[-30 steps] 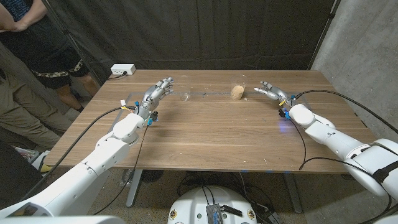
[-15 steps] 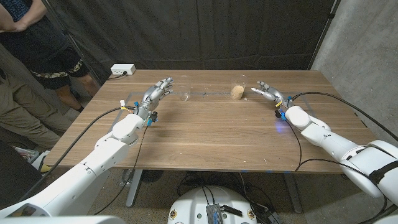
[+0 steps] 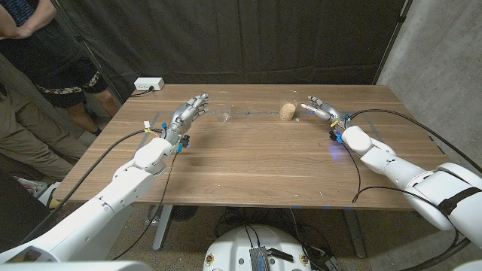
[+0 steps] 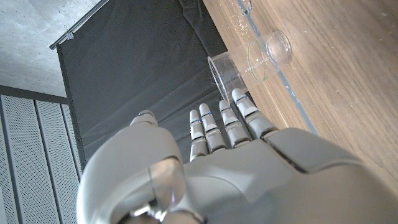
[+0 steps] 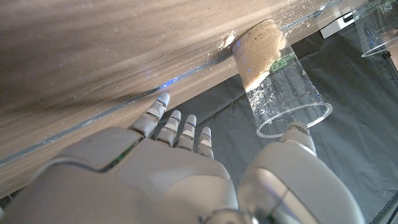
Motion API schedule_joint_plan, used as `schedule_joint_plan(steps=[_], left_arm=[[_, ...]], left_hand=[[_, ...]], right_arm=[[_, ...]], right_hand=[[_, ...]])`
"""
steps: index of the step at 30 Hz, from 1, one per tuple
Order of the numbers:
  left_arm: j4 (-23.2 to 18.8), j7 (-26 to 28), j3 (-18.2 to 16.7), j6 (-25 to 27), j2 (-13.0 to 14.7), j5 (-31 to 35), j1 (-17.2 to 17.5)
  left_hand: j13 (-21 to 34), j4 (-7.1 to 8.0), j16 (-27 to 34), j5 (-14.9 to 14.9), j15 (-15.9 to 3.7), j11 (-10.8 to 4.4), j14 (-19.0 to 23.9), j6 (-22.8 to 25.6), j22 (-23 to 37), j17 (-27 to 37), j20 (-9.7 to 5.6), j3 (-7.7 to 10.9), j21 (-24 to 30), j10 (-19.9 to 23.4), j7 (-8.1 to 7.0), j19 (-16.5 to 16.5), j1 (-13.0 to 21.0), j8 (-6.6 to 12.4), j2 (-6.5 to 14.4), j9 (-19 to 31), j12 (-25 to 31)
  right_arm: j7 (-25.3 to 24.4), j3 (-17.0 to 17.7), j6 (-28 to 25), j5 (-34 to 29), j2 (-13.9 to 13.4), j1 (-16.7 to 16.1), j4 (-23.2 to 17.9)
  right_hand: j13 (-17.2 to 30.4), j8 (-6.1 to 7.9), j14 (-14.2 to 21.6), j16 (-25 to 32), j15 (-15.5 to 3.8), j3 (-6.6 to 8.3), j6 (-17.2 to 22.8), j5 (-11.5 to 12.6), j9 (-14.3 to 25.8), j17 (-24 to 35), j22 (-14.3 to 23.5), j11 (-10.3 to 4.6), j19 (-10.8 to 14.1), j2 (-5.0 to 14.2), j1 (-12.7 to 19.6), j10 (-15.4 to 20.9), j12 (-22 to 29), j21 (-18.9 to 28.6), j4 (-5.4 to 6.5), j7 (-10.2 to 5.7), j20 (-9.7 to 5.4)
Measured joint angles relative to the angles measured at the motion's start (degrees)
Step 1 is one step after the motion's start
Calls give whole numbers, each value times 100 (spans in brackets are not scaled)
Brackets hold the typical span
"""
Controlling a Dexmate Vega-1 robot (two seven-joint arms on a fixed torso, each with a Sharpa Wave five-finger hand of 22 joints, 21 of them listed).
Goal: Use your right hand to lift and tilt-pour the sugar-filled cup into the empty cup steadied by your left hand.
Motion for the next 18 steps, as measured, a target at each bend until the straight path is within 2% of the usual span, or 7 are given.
schedule_joint_plan(steps=[5, 7, 12, 18], left_arm=[[1, -12, -6, 0, 10, -16, 3], [4, -17, -7, 0, 13, -18, 4], [15, -24, -9, -1, 15, -28, 4], [20, -25, -16, -1, 17, -36, 4]], left_hand=[[0, 0, 0, 0, 0, 21, 0, 0, 0, 0, 0, 0, -39, 21, 0, 0, -33, 0, -33, 0, -5], [0, 0, 0, 0, 0, 21, 0, 0, 0, 0, 0, 0, -41, 21, 0, 0, -38, 0, -38, 0, -41], [0, 0, 0, 0, 0, 21, 0, 0, 0, 0, 0, 0, -41, 21, 0, 0, -38, 0, -38, 0, -41], [0, 0, 0, 0, 20, 20, 20, 0, 0, 0, 0, 0, -40, 21, 0, 0, -38, 0, -38, 0, -41]], right_arm=[[-2, -34, 73, -2, 68, 69, 130], [5, -50, 102, -1, 104, 109, 197], [130, -95, 128, 8, 151, 179, 284], [306, -120, 122, 56, 168, 208, 297]], right_hand=[[0, 0, 0, 0, 0, -17, 0, 0, 0, 0, 0, 2, 0, 30, 30, -2, 0, 0, -16, 0, 0], [0, 0, -9, 0, -3, -9, -21, 4, 0, 0, 0, 56, -33, 17, 43, -56, 0, 0, -26, 5, 33], [0, -50, -147, -27, 23, -65, -250, 43, 0, 0, -29, 146, -134, -94, 154, -270, -65, 0, -141, 121, 134], [1, -89, -216, -27, 31, -109, -363, 84, -13, 0, -29, 186, -169, -238, 115, -372, -96, 0, -178, 172, 168]])
